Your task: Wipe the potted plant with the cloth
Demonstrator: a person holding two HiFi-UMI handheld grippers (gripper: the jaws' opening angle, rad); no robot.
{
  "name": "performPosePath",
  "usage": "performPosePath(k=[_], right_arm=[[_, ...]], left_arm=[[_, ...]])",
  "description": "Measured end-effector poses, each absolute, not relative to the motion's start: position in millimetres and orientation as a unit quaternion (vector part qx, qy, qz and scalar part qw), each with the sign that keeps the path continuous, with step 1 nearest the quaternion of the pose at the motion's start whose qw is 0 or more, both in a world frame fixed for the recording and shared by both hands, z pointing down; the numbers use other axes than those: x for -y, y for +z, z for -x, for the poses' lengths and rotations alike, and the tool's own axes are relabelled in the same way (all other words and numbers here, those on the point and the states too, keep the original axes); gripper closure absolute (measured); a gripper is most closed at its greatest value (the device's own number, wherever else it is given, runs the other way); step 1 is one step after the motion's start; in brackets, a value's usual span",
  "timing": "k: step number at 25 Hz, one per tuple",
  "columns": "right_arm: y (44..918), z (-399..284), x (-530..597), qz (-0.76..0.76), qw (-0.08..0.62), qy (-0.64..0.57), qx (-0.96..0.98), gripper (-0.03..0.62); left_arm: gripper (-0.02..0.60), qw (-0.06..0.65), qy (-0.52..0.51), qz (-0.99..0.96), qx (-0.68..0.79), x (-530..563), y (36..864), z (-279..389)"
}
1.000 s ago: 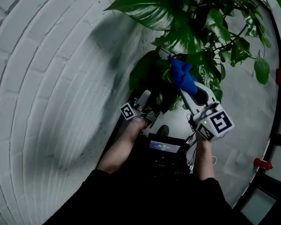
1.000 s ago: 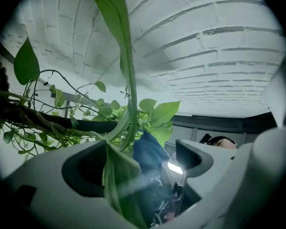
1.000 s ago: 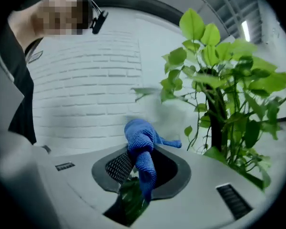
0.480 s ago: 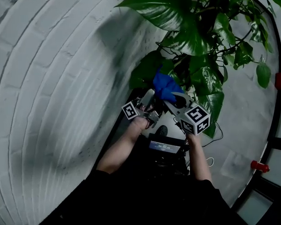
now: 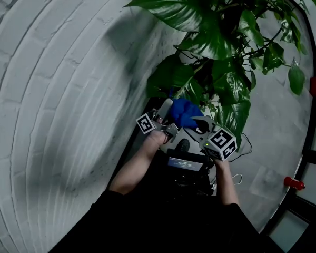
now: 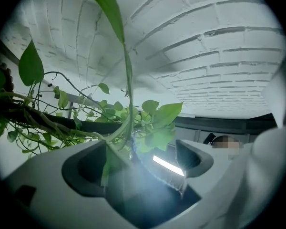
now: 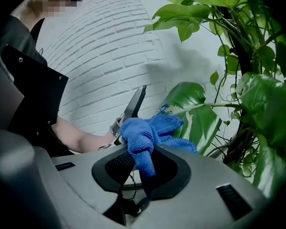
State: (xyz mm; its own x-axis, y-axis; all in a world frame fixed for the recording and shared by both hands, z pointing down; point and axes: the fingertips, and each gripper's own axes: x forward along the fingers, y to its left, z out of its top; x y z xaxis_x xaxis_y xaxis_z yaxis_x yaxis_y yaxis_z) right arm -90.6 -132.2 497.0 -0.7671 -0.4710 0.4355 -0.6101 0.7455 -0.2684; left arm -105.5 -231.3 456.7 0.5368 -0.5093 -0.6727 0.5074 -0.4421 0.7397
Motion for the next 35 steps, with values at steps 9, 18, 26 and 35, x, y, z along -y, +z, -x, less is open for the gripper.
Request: performPosePath(k=[9,18,26,35], right_arm=[[499.5,66.0,96.1,-0.275,0.176,0.246,0.913,0.499],[347.2,1.7,111.0,-0.299,-0.109,0.21,0.924,0.499],[318.8,-0.6,217.0,-0.449,-0.083,0.123,0.881,0.499],[416.9,64.6,298.3,-0.469,-0.018,0.2,0.86,0.499]], left_arm=[[0.11,0.528,-0.483,-0.698,0.0,232.9,460.8,107.6],[0.112,0.507,-0.507,-0.695,0.053,252.3,478.4,139.5],[0.112,0.449,-0.546,-0.705,0.06,284.9,446.0,162.3],[0.112,0.428,-0.558,-0.711,0.024,278.8,418.4,170.4]])
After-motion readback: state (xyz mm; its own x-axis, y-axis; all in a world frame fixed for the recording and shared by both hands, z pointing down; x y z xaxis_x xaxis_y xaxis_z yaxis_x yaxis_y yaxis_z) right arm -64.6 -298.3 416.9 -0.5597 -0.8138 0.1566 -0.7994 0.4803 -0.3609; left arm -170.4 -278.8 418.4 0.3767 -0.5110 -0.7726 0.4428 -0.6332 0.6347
